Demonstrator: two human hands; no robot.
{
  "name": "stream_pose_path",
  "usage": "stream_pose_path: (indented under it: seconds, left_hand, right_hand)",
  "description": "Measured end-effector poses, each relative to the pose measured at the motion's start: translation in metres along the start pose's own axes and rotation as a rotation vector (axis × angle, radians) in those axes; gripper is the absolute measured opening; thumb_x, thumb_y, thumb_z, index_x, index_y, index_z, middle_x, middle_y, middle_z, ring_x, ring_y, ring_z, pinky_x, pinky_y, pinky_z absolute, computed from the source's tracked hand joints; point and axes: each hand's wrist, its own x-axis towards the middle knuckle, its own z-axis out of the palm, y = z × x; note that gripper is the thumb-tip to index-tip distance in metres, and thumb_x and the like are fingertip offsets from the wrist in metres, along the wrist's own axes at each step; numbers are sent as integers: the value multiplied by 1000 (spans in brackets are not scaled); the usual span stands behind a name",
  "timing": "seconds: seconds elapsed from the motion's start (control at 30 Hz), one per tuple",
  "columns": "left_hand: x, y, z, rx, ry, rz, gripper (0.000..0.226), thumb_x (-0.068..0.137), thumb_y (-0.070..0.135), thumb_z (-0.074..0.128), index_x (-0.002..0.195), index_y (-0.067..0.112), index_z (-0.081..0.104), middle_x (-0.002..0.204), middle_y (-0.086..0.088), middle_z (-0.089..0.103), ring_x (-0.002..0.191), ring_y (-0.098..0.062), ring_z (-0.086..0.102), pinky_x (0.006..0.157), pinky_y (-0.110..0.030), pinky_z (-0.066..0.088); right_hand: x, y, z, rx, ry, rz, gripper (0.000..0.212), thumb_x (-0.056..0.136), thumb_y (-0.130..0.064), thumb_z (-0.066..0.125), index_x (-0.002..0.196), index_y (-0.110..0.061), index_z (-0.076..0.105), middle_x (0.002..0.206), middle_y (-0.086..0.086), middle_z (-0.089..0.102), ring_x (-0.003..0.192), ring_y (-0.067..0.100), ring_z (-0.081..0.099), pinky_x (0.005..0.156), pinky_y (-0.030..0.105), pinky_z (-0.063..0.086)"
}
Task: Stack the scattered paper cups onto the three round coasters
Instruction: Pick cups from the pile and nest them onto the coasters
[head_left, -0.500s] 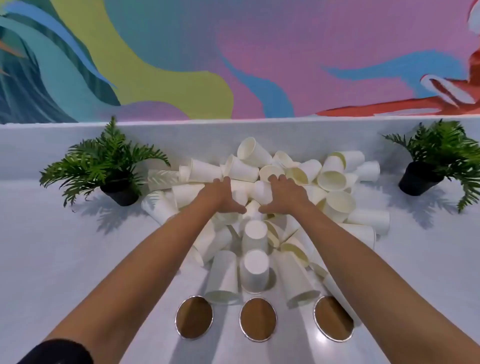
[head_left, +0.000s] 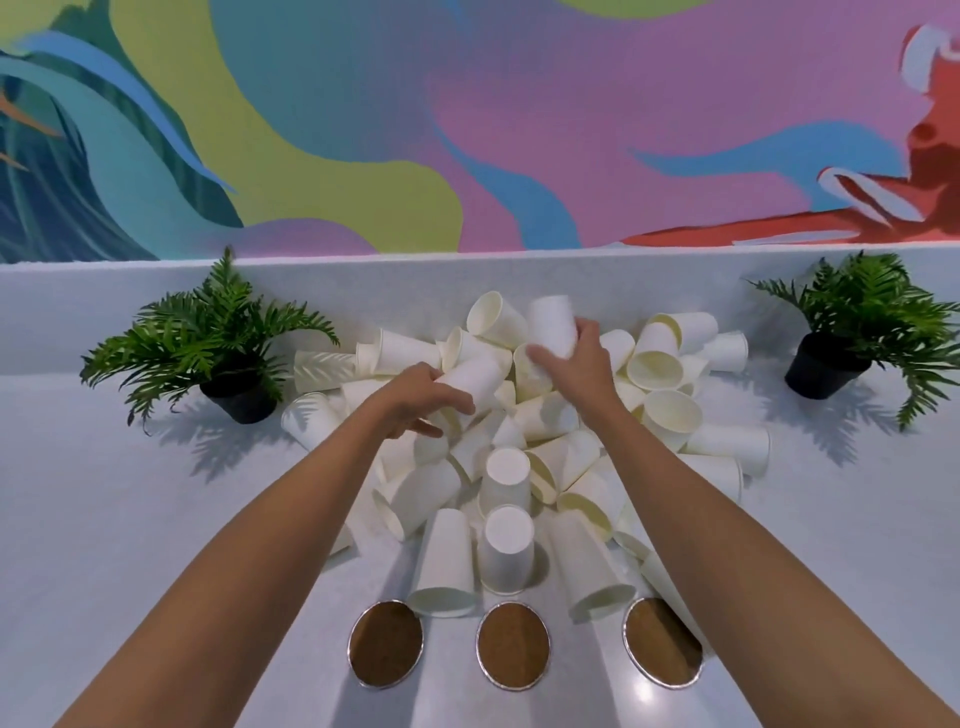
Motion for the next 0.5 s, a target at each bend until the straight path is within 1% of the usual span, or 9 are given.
stream_pose_path:
  seconds: [0.03, 0.07, 0.13, 0.23, 0.33, 0.43, 0.5]
  left_hand:
    - [-3, 2, -1, -72, -42, -2, 58, 73, 12, 78, 121, 8, 46, 121, -16, 55, 104, -31, 61, 85, -41, 58]
    - [-6, 4, 0, -116, -79, 7, 60, 72, 10, 79, 122, 8, 46, 123, -16, 54, 105, -31, 61, 87, -41, 57]
    - [-10, 8, 3, -171, -131, 43, 67, 69, 7, 80, 126, 9, 44, 125, -16, 53, 108, -31, 60, 87, -39, 57]
    - [-18, 12, 12, -193, -153, 98, 67, 71, 3, 79, 127, 11, 42, 123, -15, 53, 109, -30, 59, 85, -37, 57]
    - [-26, 14, 18, -186, -141, 130, 69, 71, 1, 78, 127, 13, 40, 121, -15, 54, 109, -30, 59, 90, -41, 55]
    - [-36, 15, 23, -153, -123, 163, 74, 69, 3, 79, 129, 15, 38, 119, -13, 55, 107, -30, 60, 89, -39, 55]
    - [-43, 14, 27, -153, -113, 175, 79, 66, 5, 81, 130, 15, 37, 118, -13, 56, 105, -29, 60, 88, -39, 55]
  right_hand:
    - [-2, -9, -3, 215, -5, 74, 72, 82, -35, 71, 140, -18, 30, 125, 2, 48, 107, 20, 52, 86, 36, 48]
    - [-5, -16, -5, 361, -19, 119, 72, 85, -31, 69, 142, -19, 26, 126, 2, 46, 106, 19, 52, 84, 33, 46]
    - [-11, -28, -6, 458, -52, 119, 73, 88, -29, 66, 145, -20, 22, 124, 0, 45, 104, 17, 51, 83, 30, 43]
    - [-24, -36, -3, 471, -95, 69, 74, 88, -28, 67, 145, -19, 21, 129, 2, 46, 109, 17, 51, 86, 29, 42]
    - [-37, -37, 1, 408, -120, -6, 73, 86, -27, 70, 141, -16, 23, 132, 5, 47, 112, 20, 53, 89, 32, 47]
    - [-49, -37, 2, 326, -130, -72, 77, 81, -28, 74, 139, -18, 25, 132, 5, 48, 114, 22, 55, 95, 39, 51]
    - [-56, -36, -1, 320, -129, -86, 80, 80, -27, 76, 140, -21, 24, 134, 4, 47, 114, 21, 54, 95, 37, 51]
